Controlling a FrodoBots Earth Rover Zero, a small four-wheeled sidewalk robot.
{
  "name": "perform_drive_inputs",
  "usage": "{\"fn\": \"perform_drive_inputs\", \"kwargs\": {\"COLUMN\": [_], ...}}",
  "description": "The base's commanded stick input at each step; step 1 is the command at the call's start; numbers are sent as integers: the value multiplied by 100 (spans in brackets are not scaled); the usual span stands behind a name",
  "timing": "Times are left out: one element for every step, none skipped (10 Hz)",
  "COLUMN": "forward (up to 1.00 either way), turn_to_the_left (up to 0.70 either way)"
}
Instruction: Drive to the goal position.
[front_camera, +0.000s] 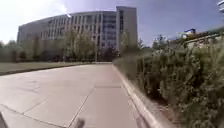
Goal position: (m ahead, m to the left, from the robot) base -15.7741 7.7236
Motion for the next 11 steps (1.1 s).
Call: {"fn": "perform_drive_inputs", "kwargs": {"forward": [70,70,70,70,70,70,70,70,70,70,66], "turn_to_the_left": [35,35,35,35,35,35,35,35,35,35,33]}}
